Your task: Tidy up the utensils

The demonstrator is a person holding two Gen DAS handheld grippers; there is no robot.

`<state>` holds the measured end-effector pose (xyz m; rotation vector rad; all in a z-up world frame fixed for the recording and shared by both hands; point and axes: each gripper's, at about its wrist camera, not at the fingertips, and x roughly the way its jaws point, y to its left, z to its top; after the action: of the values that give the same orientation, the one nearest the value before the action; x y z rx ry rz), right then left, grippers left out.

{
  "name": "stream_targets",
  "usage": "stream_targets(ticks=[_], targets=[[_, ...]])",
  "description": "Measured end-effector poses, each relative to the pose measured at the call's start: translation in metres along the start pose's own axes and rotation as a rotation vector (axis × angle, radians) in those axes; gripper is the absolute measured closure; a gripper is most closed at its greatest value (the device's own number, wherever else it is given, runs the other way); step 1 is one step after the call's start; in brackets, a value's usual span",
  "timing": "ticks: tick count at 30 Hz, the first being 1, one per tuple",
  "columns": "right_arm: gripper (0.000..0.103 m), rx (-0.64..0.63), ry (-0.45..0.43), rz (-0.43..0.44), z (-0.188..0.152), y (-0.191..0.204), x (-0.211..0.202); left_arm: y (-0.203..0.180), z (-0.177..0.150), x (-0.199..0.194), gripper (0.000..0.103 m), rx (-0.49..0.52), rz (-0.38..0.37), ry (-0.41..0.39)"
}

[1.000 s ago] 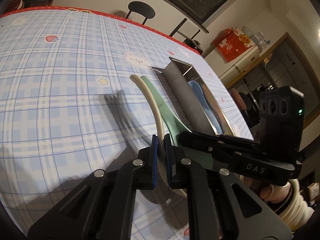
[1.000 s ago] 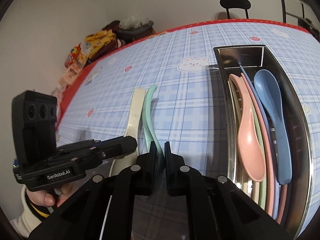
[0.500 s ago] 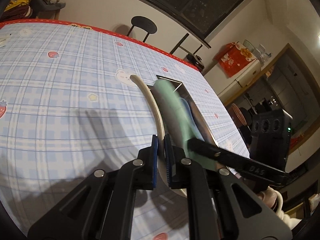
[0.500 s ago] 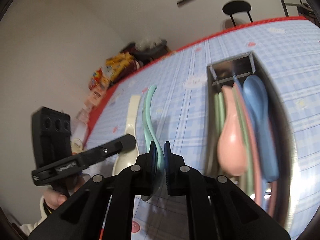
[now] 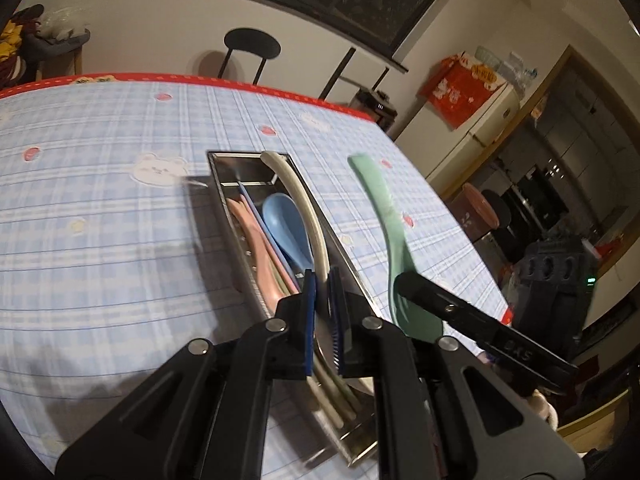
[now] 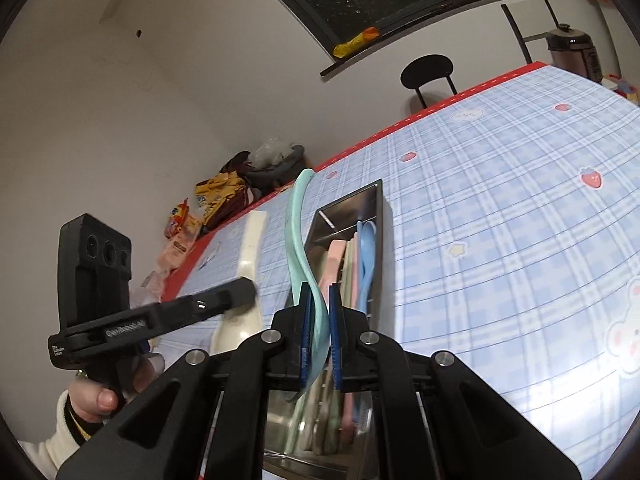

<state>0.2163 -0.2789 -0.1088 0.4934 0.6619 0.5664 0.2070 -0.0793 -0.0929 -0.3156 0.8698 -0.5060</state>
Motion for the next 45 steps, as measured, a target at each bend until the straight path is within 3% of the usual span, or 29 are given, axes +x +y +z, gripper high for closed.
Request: stream_targets(ticks=[9,19,20,22,24,26,28,30,33,38,41,42,43,45], targets=[[0.094,-0.005,0.04,-0.034,-0.006,-0.004,0.011,0.0,0.001,0.029,0.093,0.002,0.068,0.04],[0.091,-0.026,0.116,-0.036,-0.015,0.004,0.029,0.015,0.001,0.02,0.093,-0.019,0.107,0.023],[0.088,-0.022,0.12,-0.035,-0.016,0.004,0.03,0.017,0.001,0.018,0.093,-0.023,0.111,0.023],[0.067,-0.013,0.112,-0.032,-0.015,0.002,0.029,0.019,0.001,0.015,0.093,-0.026,0.122,0.021],[0.056,-0.013,0.088,-0.028,-0.013,0.004,0.025,0.02,0.001,0.012,0.091,-0.021,0.135,0.016],[0.043,-0.027,0.051,-0.021,-0.01,0.007,0.018,0.021,0.002,0.006,0.086,-0.017,0.147,0.006],[0.023,-0.058,0.003,-0.047,-0.009,0.012,0.01,0.022,0.002,-0.002,0.081,-0.012,0.167,-0.007],[0.012,-0.071,-0.023,-0.085,-0.006,0.013,0.007,0.022,0.001,-0.01,0.077,-0.013,0.188,-0.018],[0.006,-0.068,-0.045,-0.134,-0.004,0.01,0.005,0.026,0.0,-0.023,0.07,-0.022,0.218,-0.035],[0.006,-0.102,-0.069,-0.222,-0.003,0.011,0.005,0.029,-0.005,-0.043,0.054,-0.03,0.256,-0.063],[0.006,-0.133,-0.087,-0.281,-0.003,0.015,0.005,0.027,-0.007,-0.058,0.033,-0.015,0.287,-0.089],[0.006,-0.149,-0.104,-0.301,-0.003,0.017,0.004,0.025,-0.009,-0.066,0.019,-0.003,0.307,-0.11],[0.006,-0.165,-0.124,-0.319,-0.003,0.019,0.003,0.023,-0.01,-0.072,0.011,0.006,0.316,-0.125],[0.006,-0.184,-0.14,-0.367,-0.004,0.021,0.001,0.018,-0.014,-0.085,0.01,0.031,0.34,-0.152]])
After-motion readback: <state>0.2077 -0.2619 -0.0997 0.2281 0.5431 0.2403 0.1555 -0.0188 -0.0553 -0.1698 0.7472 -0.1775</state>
